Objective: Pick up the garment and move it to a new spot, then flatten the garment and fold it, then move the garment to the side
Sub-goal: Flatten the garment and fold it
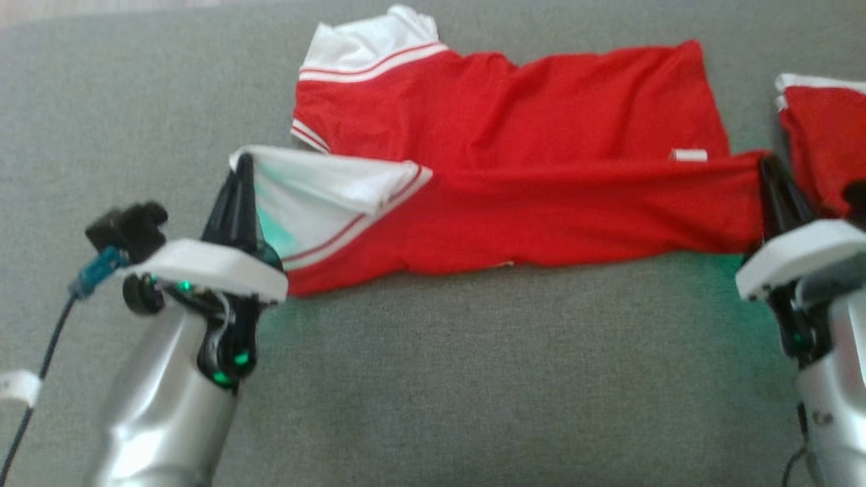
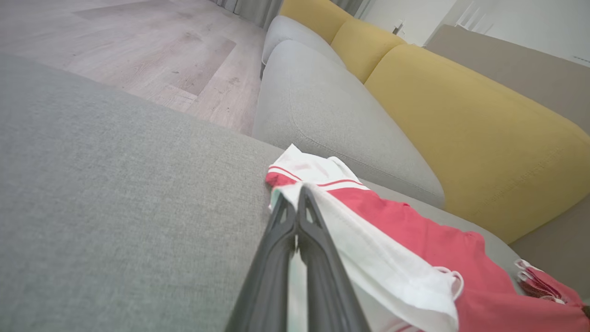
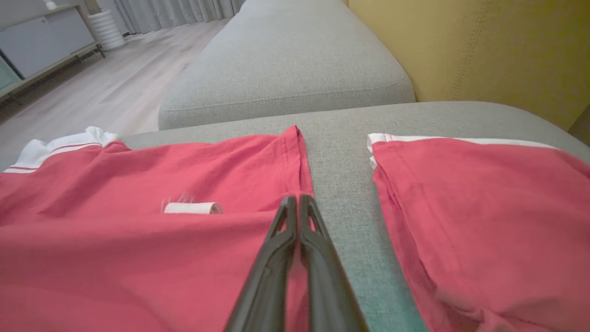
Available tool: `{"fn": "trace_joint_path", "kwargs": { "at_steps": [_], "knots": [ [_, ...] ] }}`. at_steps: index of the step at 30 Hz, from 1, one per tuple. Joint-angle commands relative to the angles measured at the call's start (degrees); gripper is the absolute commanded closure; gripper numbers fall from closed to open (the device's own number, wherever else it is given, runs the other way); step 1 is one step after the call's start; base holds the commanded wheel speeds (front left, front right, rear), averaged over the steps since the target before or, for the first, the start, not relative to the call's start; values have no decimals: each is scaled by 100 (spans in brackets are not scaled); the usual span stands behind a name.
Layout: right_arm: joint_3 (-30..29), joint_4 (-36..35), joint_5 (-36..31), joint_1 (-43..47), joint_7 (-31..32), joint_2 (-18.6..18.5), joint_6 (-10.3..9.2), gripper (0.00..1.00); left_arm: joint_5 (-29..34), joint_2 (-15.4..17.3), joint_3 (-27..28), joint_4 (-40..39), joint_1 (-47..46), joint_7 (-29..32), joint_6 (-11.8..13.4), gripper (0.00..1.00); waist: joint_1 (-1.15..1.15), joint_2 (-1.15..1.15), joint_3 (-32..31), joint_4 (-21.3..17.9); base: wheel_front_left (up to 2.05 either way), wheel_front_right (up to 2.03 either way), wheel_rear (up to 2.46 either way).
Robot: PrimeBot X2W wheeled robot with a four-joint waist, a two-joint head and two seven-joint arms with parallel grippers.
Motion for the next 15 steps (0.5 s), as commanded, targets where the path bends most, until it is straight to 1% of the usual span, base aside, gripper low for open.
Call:
{"fn": "trace_joint_path", "kwargs": {
  "at_steps": [1,2,3,4,5,8,11,15],
  "knots": [
    [133,-31,-64,-246,-105,-49,-5,100,71,93,177,2,-326,-82,-73,100,-2,0,160,3,0,0,0],
    [167,83,-86,-351,-139,-46,-5,100,72,81,172,125,-423,-122,-120,72,-2,0,203,-3,0,0,0],
    [194,193,-107,-442,-186,-40,-5,89,80,73,158,247,-504,-165,-165,50,-2,0,226,-5,0,0,0],
    [211,300,-135,-515,-236,-38,-5,55,96,67,138,360,-571,-218,-207,0,-2,0,235,-3,0,0,0],
    [204,402,-171,-570,-291,-32,-5,1,116,58,127,453,-625,-307,-243,0,-2,0,238,-1,0,0,0],
    [174,550,-248,-611,-449,16,-5,0,174,55,73,597,-647,-509,-314,0,-2,0,196,-1,0,0,0],
    [166,673,-227,-507,-649,139,-5,0,340,96,-43,734,-462,-790,-365,0,-2,0,44,-23,0,0,0],
    [170,656,-160,-181,-874,298,-5,0,629,80,-184,767,119,-1013,-280,0,-2,0,-218,-78,0,0,0]
  ]
}}
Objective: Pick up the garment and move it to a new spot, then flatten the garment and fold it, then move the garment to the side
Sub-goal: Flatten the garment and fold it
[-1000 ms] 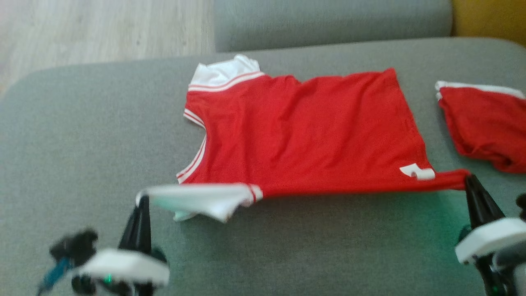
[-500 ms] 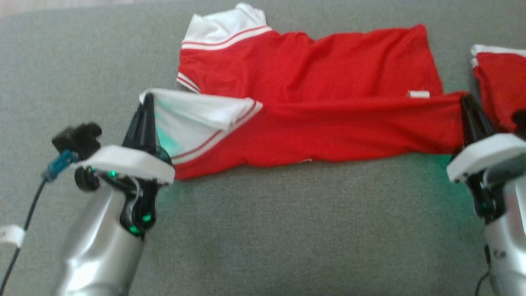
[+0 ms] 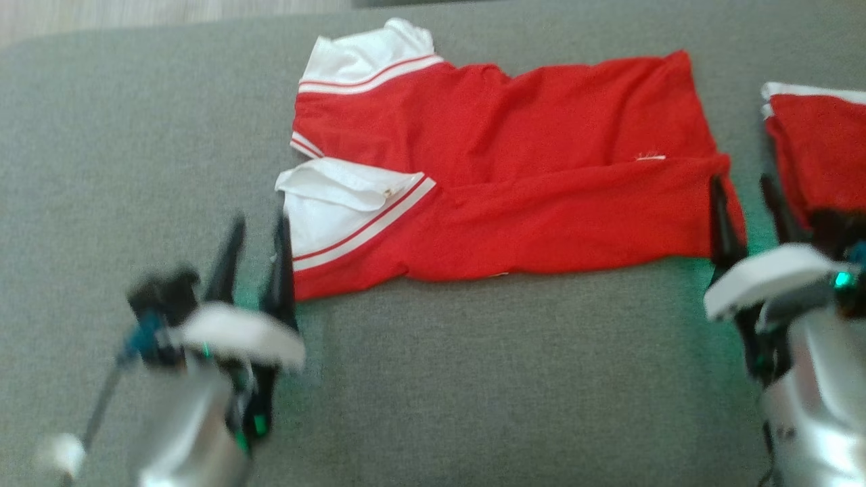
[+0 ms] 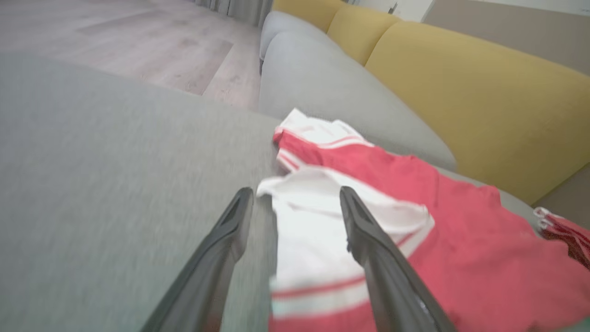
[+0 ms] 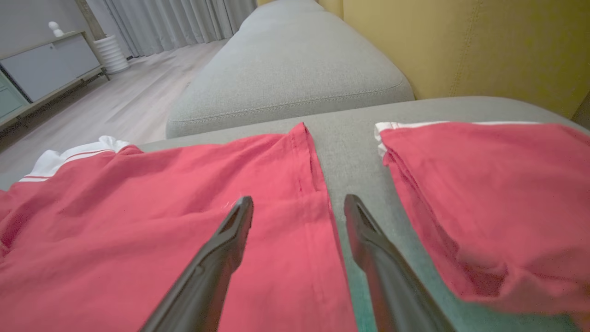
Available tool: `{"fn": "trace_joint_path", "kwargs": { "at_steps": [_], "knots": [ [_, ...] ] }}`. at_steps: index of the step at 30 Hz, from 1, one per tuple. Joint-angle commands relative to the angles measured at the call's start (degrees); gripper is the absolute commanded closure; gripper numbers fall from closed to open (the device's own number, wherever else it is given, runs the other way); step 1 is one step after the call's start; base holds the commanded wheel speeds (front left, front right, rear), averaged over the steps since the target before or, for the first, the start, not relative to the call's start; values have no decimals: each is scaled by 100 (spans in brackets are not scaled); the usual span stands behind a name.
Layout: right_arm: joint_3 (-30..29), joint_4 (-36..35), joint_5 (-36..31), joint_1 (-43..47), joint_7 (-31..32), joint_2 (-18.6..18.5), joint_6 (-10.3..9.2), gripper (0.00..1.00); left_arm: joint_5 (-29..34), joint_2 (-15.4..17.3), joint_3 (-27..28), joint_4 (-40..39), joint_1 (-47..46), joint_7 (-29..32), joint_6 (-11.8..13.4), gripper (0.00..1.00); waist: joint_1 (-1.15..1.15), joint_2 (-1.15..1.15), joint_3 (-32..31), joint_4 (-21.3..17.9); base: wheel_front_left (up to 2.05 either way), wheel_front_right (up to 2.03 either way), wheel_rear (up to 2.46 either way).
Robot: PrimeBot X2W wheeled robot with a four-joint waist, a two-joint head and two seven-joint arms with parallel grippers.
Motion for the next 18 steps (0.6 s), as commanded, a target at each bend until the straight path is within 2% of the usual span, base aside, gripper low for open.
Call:
{"fn": "trace_joint_path", "kwargs": {
  "at_steps": [1,7,10,15,16,17,18],
  "knots": [
    [98,-188,52,195,-98,37,-5,0,61,119,105,-114,264,-82,41,0,0,0,-169,-53,0,0,0],
    [107,-389,138,652,-139,223,-5,0,173,22,39,34,890,-135,218,0,0,0,-326,-129,0,0,0],
    [94,-495,149,757,-94,247,-5,0,278,38,-9,276,853,-142,287,0,0,0,-306,-167,0,0,0],
    [52,-566,120,779,-29,243,-5,0,368,31,-86,591,651,-110,267,0,0,0,-261,-192,0,0,0],
    [45,-574,113,782,-16,241,-5,0,370,22,-97,662,615,-98,267,7,0,0,-257,-194,0,0,0],
    [38,-580,102,785,1,238,-5,0,378,15,-109,723,581,-99,263,43,0,0,-254,-196,0,0,0],
    [28,-579,93,787,23,234,-5,0,384,5,-121,779,550,-100,259,56,0,0,-253,-194,0,0,0]
  ]
}}
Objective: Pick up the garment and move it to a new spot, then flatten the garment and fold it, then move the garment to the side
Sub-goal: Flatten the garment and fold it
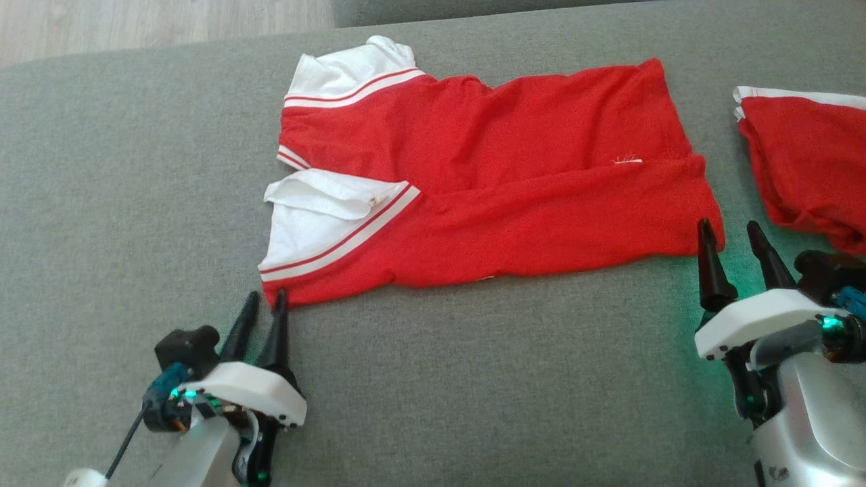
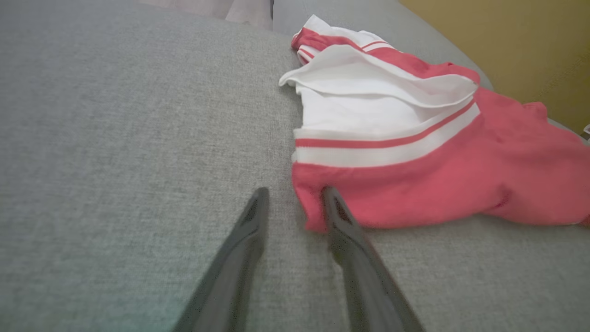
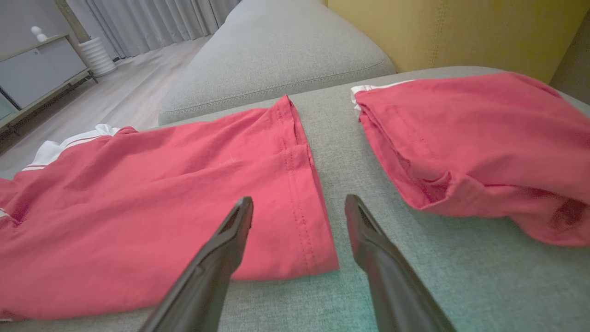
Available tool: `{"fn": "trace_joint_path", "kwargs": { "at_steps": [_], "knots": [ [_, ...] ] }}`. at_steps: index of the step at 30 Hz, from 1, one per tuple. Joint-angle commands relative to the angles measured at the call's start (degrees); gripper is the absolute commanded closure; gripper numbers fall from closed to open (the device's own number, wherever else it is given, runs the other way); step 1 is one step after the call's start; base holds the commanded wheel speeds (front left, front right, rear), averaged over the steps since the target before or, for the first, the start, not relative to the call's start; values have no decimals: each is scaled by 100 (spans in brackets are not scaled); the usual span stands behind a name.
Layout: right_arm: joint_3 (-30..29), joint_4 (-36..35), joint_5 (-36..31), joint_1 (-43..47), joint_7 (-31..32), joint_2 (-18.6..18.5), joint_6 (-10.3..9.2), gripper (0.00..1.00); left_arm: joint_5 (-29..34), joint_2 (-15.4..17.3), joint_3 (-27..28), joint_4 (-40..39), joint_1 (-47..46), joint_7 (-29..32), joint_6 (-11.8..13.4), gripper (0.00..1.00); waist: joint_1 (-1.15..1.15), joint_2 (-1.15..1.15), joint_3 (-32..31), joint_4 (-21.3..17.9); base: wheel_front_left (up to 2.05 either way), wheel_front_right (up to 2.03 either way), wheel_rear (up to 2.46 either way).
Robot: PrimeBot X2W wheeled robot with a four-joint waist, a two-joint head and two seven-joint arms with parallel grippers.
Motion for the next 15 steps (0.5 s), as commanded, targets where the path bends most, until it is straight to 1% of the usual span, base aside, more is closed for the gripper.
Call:
{"fn": "trace_joint_path", "kwargs": {
  "at_steps": [1,2,8,11,15],
  "knots": [
    [79,-187,-31,-44,37,-17,-5,0,32,72,123,-10,-214,-53,0,88,0,0,-2,9,0,0,0],
    [57,-164,-37,-49,78,-18,-5,0,36,63,106,36,-236,-54,-19,100,0,0,-7,16,0,0,0],
    [-148,182,-52,-201,454,26,-5,0,60,67,61,128,-267,-81,-125,100,0,0,-77,89,0,0,0],
    [-275,422,-113,-340,647,33,-5,0,109,72,67,40,-252,-99,-142,100,0,0,-96,150,0,0,0],
    [-461,690,10,-527,937,84,-5,0,183,63,82,-149,-195,-113,-140,100,0,0,-121,234,0,0,0]
  ]
}}
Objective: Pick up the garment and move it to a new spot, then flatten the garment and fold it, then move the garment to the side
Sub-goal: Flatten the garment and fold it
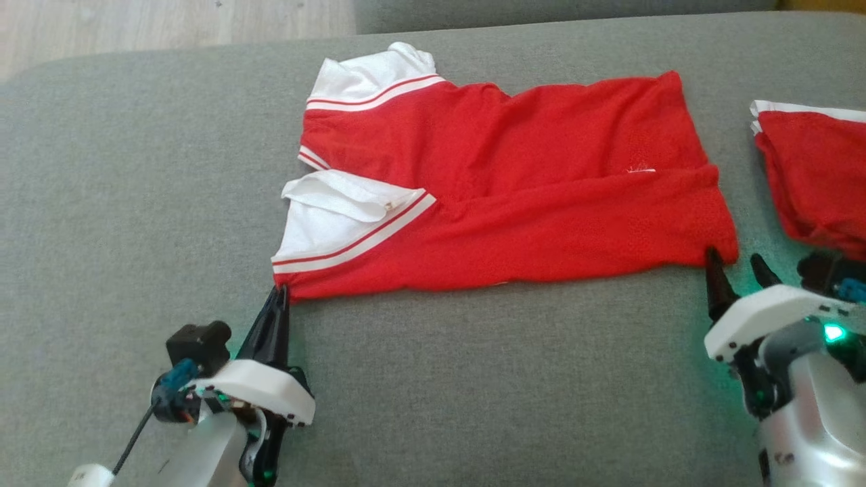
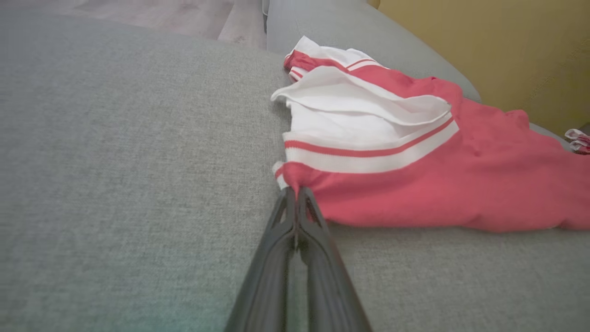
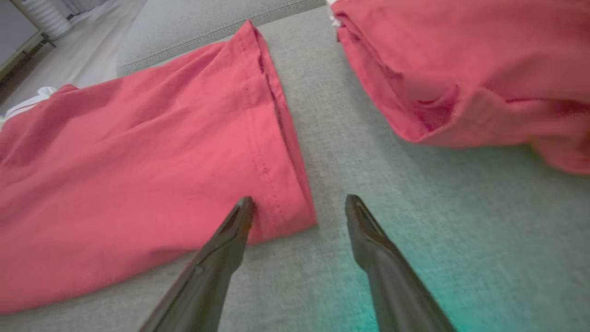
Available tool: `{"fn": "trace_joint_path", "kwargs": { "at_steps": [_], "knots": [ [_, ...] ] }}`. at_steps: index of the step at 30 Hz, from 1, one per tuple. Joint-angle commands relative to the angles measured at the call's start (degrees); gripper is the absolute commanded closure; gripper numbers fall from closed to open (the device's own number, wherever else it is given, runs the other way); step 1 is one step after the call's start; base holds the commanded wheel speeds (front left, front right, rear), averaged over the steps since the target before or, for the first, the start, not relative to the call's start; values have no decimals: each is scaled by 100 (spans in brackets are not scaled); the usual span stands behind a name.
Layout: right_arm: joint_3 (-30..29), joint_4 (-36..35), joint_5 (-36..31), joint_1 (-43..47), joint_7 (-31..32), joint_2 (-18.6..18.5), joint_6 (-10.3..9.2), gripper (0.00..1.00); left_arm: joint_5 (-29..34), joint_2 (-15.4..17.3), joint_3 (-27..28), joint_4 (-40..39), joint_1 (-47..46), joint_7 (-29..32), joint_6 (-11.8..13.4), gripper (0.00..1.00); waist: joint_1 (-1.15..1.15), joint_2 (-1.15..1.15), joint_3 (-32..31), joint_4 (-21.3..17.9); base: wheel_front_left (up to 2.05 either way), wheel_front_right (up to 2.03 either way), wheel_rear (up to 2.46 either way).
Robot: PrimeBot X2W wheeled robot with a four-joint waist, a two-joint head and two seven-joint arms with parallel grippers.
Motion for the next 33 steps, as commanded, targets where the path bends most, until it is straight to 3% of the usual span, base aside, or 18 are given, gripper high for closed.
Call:
{"fn": "trace_joint_path", "kwargs": {
  "at_steps": [1,2,3,5,6,19,33],
  "knots": [
    [88,-88,75,-256,86,12,-5,0,55,87,201,-220,-89,-66,-21,100,0,0,-19,45,0,0,0],
    [86,-44,127,-285,159,14,-5,29,64,82,210,-275,-65,-67,-16,100,0,0,-25,62,0,0,0],
    [86,-44,127,-285,159,14,-5,29,64,82,210,-275,-65,-67,-16,100,0,0,-25,62,0,0,0],
    [122,0,207,-324,263,-14,-5,87,86,79,226,-376,-13,-69,3,100,0,0,-41,92,0,0,0],
    [139,15,247,-336,303,-34,-5,100,94,76,237,-428,17,-70,14,100,0,0,-52,103,0,0,0],
    [463,-454,743,436,581,-509,-5,100,83,169,414,-1283,962,-73,241,100,0,0,-525,158,0,0,0],
    [240,-2193,966,2335,1385,-871,-5,100,-41,366,209,-2854,2693,414,812,100,0,0,-794,116,0,0,0]
  ]
}}
